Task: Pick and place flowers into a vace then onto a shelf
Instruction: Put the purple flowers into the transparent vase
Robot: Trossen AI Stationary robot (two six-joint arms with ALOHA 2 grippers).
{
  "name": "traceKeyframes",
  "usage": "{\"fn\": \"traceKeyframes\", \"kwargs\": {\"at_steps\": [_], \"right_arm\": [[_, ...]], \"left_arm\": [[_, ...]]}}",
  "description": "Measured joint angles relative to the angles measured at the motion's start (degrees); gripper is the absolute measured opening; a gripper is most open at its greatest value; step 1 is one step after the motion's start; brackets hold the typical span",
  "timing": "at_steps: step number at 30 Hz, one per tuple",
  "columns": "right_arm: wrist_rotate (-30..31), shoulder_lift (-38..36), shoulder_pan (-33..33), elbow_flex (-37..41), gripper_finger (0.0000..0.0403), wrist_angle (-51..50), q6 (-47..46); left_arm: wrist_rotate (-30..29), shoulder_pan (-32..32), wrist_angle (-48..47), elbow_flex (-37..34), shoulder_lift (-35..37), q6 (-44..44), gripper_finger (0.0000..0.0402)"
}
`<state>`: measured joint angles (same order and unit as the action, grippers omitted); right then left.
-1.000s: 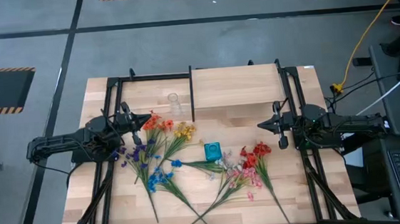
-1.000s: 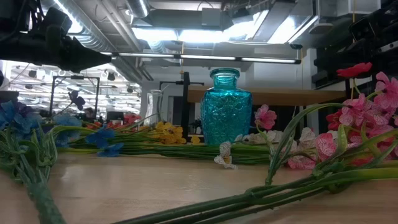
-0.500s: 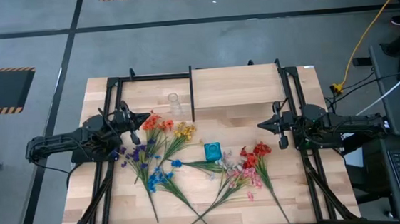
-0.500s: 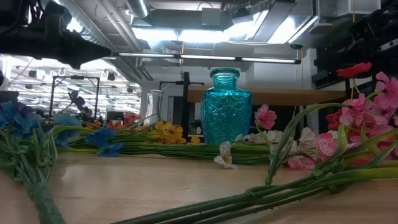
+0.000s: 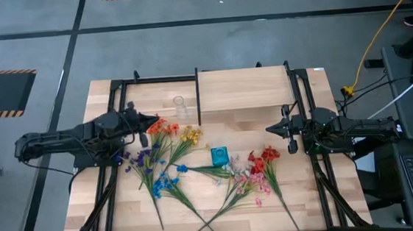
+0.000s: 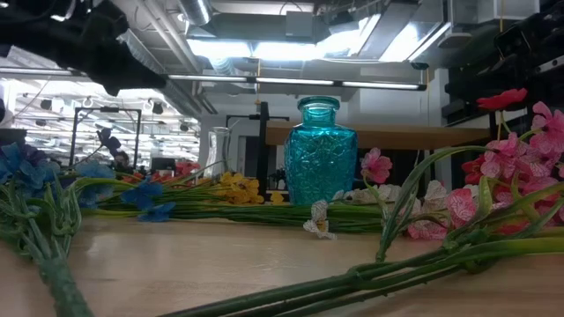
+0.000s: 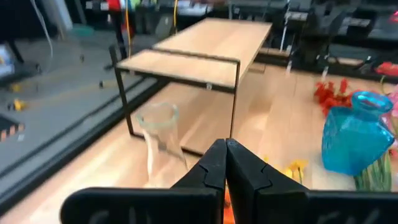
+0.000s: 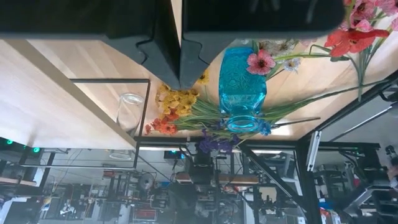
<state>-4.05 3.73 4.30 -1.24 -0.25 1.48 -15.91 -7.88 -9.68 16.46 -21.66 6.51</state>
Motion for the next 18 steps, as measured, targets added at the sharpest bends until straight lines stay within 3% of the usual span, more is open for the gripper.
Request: {"fn": "traceKeyframes", "kwargs": {"at_steps": [14,18], "right_arm": [[0.09,0.02,0.00,-0.01,0.0007,0.11,-2.60],[0.09,0.02,0.00,0.00,0.0007,0.14,-1.87]], "left_arm": [[-0.78,0.00,-19.10,14.17,-17.39,6.05,0.0003],[2.69,0.14,-22.66,17.59,-20.49,6.28,0.0003]]}}
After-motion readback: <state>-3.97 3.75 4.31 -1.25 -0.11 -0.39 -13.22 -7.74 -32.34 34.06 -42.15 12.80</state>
